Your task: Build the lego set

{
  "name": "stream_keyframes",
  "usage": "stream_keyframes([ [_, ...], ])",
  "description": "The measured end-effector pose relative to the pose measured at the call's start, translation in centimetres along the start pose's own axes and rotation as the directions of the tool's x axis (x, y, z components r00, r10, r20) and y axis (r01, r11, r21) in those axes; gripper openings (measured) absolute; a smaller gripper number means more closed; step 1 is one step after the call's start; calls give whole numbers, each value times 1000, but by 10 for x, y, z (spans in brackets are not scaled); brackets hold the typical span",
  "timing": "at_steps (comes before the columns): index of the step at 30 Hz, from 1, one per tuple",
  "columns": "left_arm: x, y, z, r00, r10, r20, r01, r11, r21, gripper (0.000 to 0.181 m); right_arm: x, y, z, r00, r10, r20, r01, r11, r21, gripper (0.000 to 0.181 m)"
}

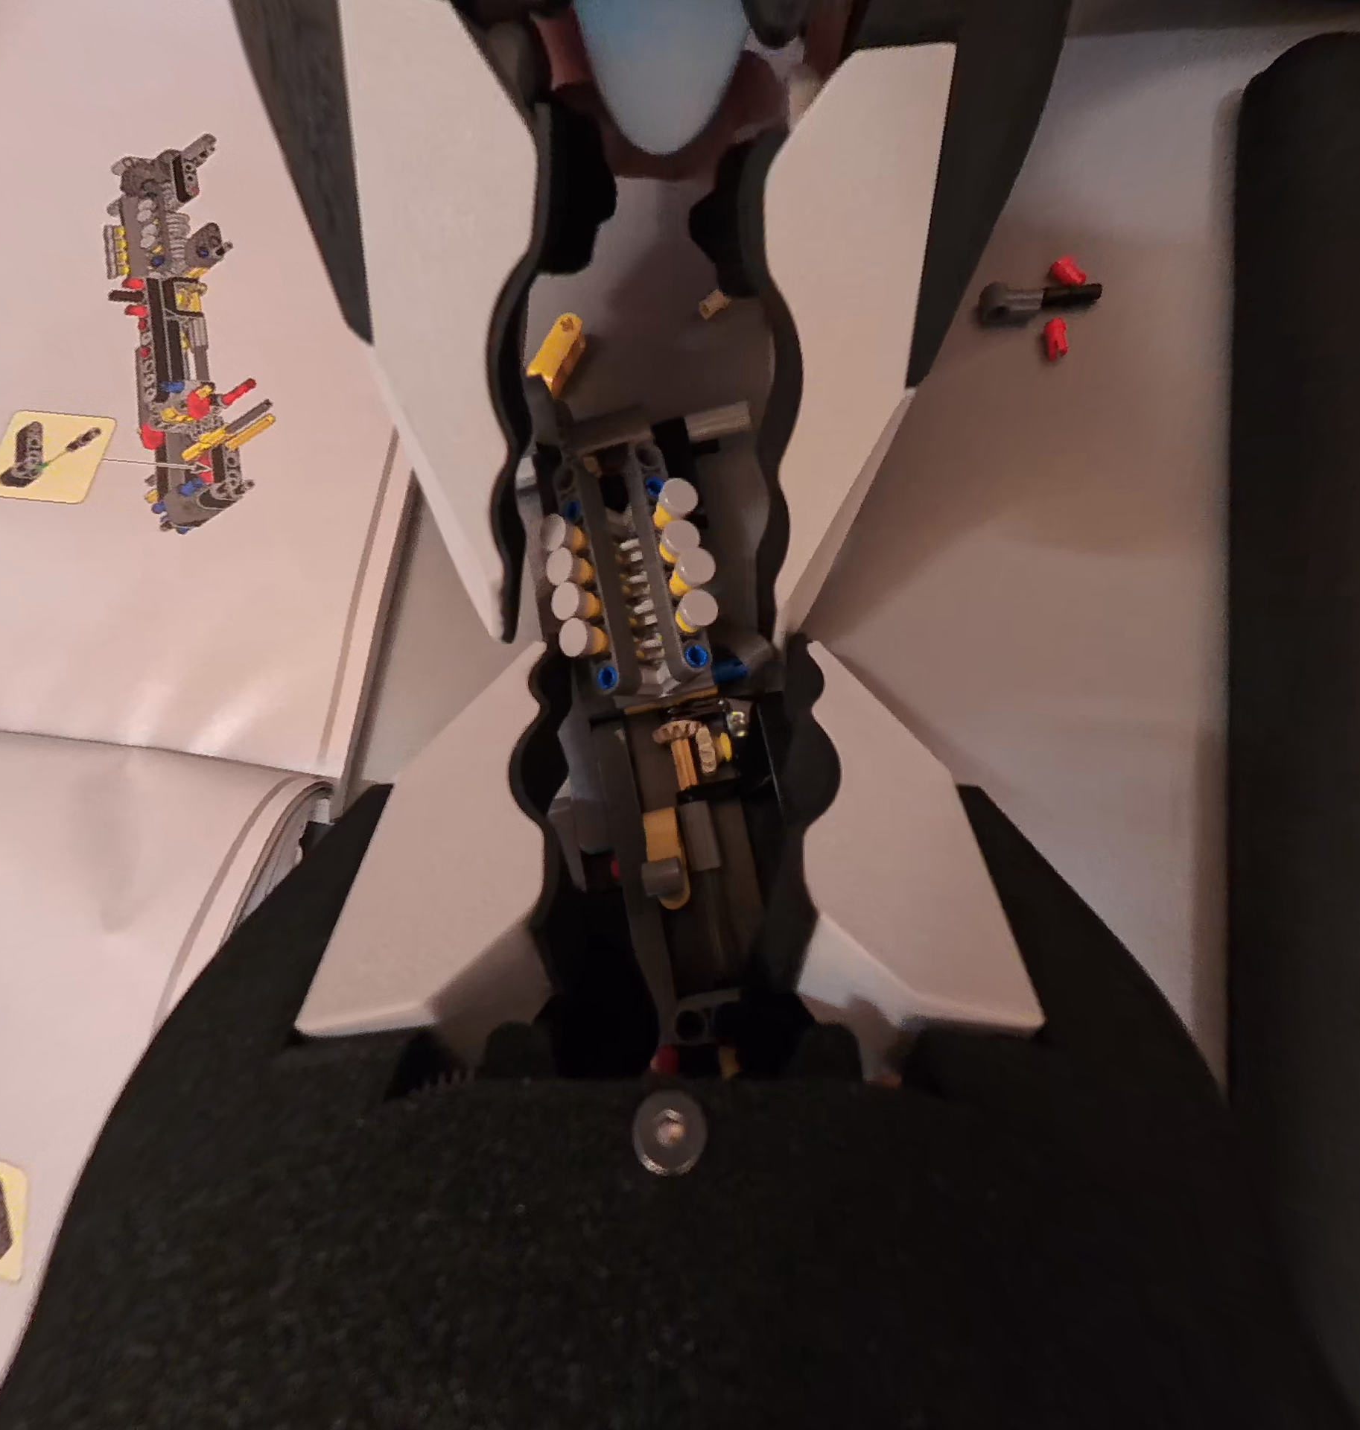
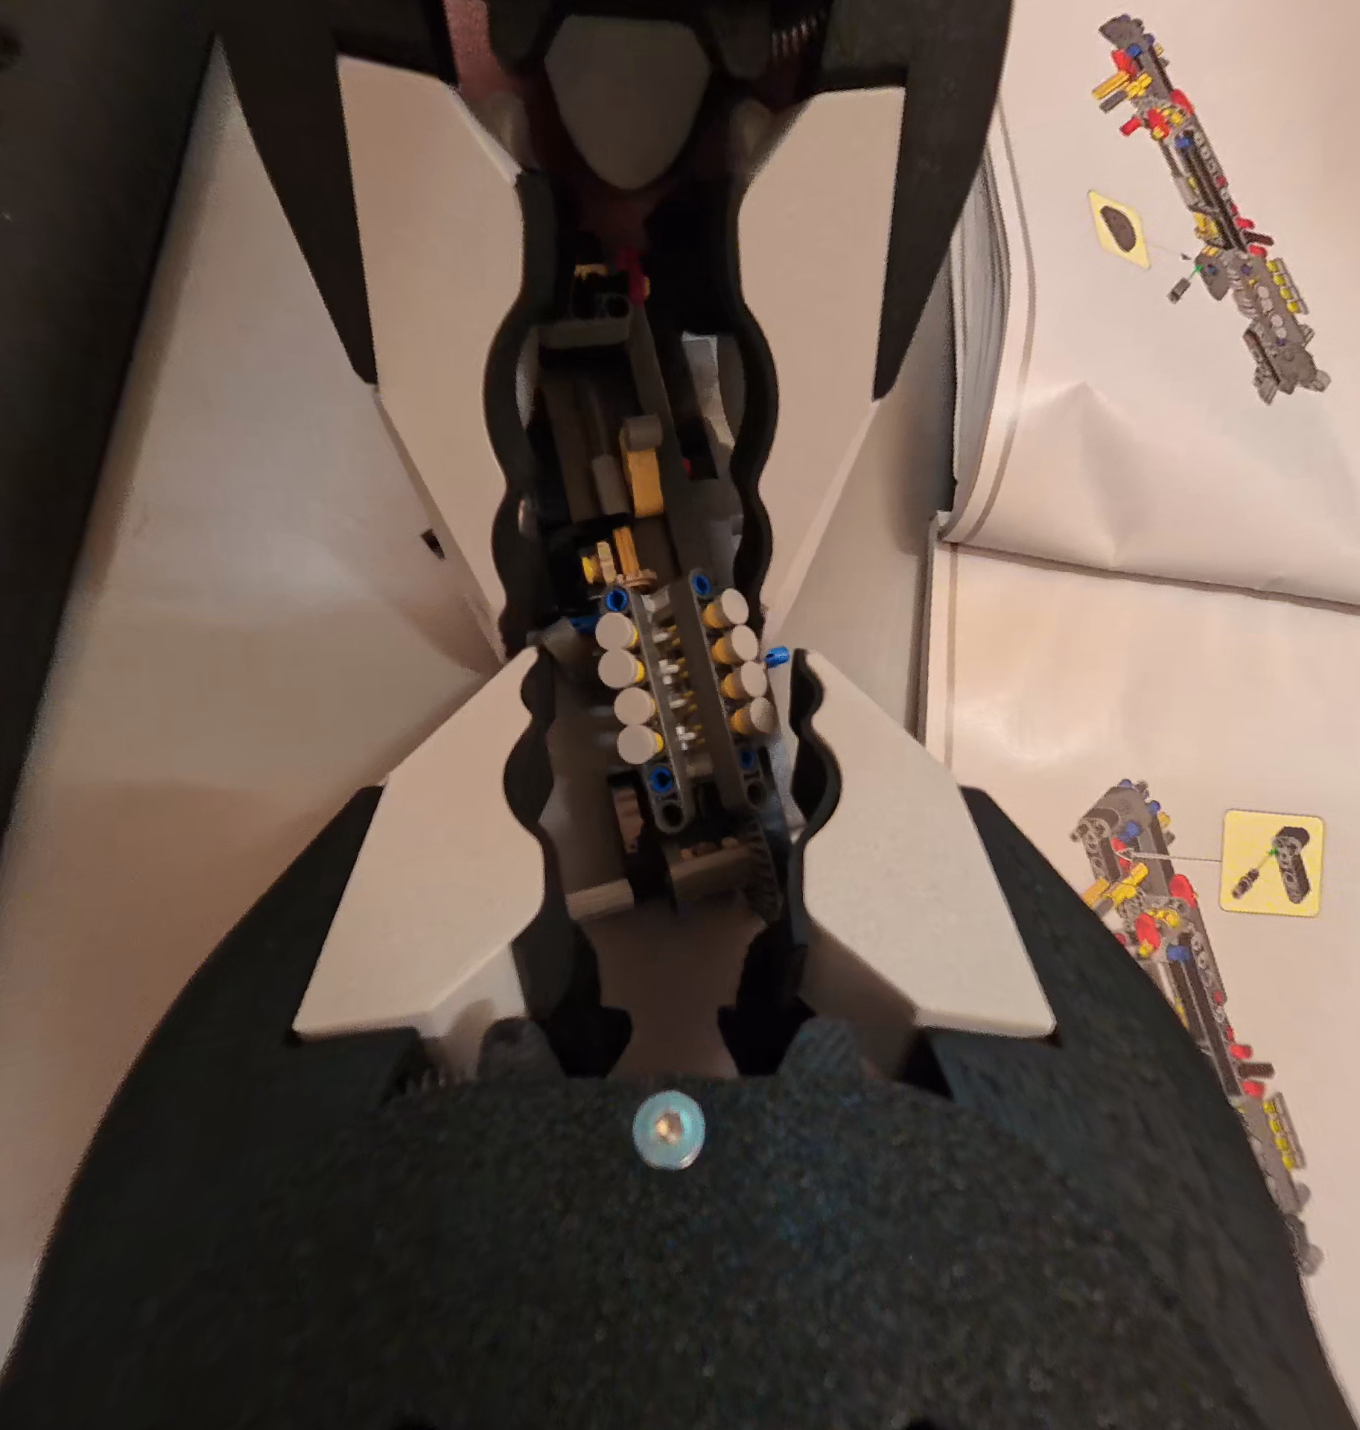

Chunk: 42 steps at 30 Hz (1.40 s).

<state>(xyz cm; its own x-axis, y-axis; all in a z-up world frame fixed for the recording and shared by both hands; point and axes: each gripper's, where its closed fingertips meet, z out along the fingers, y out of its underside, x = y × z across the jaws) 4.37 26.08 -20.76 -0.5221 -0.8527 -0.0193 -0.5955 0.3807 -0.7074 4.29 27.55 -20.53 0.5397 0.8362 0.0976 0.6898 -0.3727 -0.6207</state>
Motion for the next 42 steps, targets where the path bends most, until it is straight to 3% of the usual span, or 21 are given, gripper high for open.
stream_keyframes([
  [18,-1,1,0,999,44,18,-44,999,2,55,-2,-1,2,1000,4,19,-3,999,-43,56],
  [23,0,2,-3,1000,1,-10,-1,1000,24,55,-4,-3,4,995,73,67,-71,997,-27,55],
  [31,1,2,-5,999,-23,-41,25,999,43,55,-4,-4,5,996,55,67,-53,998,-32,55],
  [38,-1,2,-5,999,-34,-28,36,998,48,50,-3,1,6,995,-98,21,99,994,-38,52],
  [42,-2,2,-4,999,-31,-37,33,998,48,52,-2,0,6,999,-17,51,20,999,-45,53],
])
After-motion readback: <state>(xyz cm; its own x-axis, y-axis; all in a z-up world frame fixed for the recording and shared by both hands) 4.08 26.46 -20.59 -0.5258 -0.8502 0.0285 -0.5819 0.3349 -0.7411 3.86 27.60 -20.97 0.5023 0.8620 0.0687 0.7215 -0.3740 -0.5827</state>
